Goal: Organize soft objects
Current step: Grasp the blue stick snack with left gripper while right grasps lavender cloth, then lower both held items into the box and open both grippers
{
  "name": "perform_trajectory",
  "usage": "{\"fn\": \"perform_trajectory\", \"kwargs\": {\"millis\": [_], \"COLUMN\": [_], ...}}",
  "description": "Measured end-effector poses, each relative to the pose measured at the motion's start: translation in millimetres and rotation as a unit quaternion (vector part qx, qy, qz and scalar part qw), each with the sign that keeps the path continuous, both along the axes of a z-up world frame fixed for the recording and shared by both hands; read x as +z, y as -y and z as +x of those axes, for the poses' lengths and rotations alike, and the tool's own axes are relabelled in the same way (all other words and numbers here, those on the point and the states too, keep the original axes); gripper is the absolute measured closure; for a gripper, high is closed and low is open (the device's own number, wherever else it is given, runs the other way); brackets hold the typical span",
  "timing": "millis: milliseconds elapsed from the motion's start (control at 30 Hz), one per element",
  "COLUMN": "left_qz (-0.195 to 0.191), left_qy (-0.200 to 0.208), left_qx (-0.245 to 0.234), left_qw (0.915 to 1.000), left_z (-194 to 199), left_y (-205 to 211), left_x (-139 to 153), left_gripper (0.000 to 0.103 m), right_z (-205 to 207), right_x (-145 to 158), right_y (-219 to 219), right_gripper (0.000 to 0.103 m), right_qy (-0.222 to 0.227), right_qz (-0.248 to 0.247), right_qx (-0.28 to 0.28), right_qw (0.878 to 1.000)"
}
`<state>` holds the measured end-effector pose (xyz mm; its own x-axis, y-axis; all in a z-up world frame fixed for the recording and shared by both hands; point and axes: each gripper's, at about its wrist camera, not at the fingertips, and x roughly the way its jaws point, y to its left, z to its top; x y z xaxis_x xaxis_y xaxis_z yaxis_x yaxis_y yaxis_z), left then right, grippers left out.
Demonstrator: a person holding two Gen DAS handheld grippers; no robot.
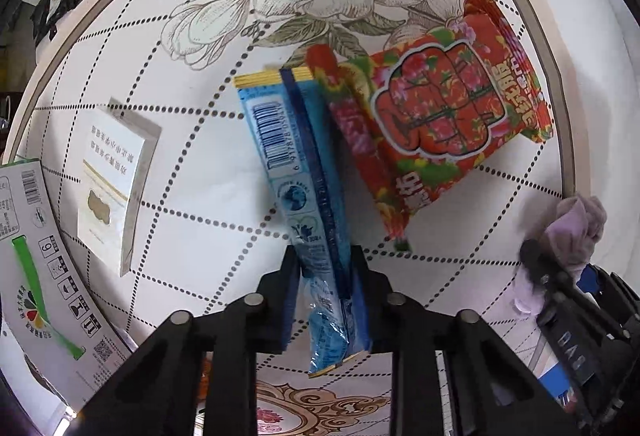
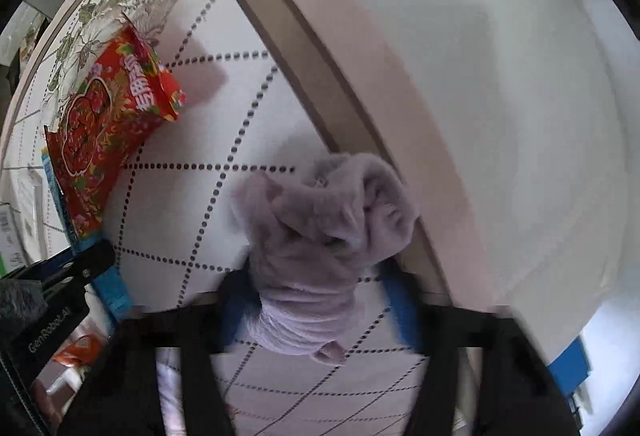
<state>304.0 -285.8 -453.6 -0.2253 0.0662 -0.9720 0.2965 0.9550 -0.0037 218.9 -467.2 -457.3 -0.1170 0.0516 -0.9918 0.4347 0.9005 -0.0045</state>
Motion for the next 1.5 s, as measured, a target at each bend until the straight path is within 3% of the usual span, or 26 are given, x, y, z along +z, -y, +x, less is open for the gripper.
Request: {"fn": "perform_trajectory", "kwargs": {"millis": [133, 267, 533, 800, 1000, 1133, 1267, 1500], "left_qz": [-0.015, -0.041, -0.117, -0.149, -0.125, -0.095, -0.058, -0.047], "left_qy": [0.003, 0.014, 0.049, 0.111, 0.159, 0.168, 0.157, 0.113], "left_qx": [0.004, 0.008, 0.020, 0.053, 0.105, 0.143, 0.165, 0.181], "left_qw": [0.9999, 0.9990, 0.9918, 0.9811, 0.9737, 0.9708, 0.9721, 0.9759], "left_z": [-9, -24, -60, -66, -60, -50, -36, 1], "left_y": [-17, -30, -89, -176, -278, -354, -408, -448], "left_x": [7, 29, 118, 220, 261, 262, 237, 176], "left_gripper": [0.090, 0.090, 0.090, 0.090, 0.090, 0.090, 0.090, 0.090], "right_z": [-5, -14, -40, -17, 7, 22, 38, 62], "right_x": [1, 22, 93, 197, 227, 224, 209, 154], "right_y": [-7, -36, -92, -199, -318, -385, -437, -484], "right_gripper": [0.064, 0.065, 0.065, 0.065, 0.065, 0.065, 0.065, 0.064], "right_qy": [0.008, 0.028, 0.098, 0.148, 0.147, 0.130, 0.108, 0.062], "right_qz": [0.024, 0.043, 0.086, 0.150, 0.177, 0.172, 0.148, 0.096], "right_qx": [-0.012, -0.005, 0.041, 0.150, 0.224, 0.251, 0.270, 0.284], "right_qw": [1.000, 0.999, 0.991, 0.966, 0.947, 0.944, 0.945, 0.952]}}
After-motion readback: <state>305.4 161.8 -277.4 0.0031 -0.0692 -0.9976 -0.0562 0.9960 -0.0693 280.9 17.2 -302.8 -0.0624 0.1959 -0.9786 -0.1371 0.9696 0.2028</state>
